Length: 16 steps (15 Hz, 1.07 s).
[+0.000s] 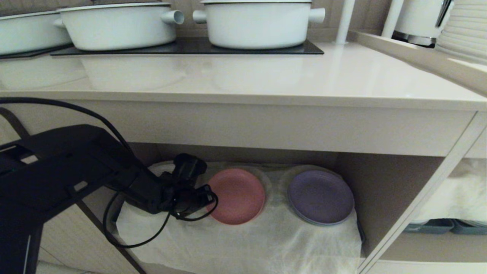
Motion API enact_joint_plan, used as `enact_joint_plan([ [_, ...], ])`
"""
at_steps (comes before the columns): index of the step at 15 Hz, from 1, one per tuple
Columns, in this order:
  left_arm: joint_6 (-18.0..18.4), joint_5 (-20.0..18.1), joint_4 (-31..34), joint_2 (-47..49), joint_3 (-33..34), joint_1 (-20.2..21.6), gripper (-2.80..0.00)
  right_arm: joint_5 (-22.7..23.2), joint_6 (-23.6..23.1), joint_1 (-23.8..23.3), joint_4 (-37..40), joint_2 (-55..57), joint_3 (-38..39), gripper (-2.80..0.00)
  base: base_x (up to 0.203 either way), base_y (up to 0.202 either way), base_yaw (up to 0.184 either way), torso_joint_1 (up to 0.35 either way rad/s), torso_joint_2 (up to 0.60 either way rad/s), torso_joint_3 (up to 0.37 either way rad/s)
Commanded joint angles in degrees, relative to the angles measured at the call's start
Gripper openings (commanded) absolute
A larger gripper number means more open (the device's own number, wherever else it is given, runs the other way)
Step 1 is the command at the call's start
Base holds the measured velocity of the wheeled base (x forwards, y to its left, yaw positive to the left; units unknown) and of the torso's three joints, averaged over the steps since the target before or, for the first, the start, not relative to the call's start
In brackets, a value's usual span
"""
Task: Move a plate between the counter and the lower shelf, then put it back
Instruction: Put the plate in the cupboard
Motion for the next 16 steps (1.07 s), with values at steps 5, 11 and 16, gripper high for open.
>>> enact_joint_plan([
  [5,-0.2,0.0,-0.1,-0.2,-0.1,0.0,0.0,0.0,0.0,0.0,0.0,0.0,0.0,-2.8,0.0,0.0,0.0,0.0,0.0,0.0],
  [11,-0.2,0.1,-0.3,-0.7,-0.1,0.2,0.0,0.0,0.0,0.0,0.0,0.0,0.0,-2.8,0.0,0.0,0.0,0.0,0.0,0.0],
  [16,-0.2,0.1,2.7,-4.1,0.8,0.2,0.0,0.0,0.0,0.0,0.0,0.0,0.0,-2.8,0.0,0.0,0.0,0.0,0.0,0.0],
])
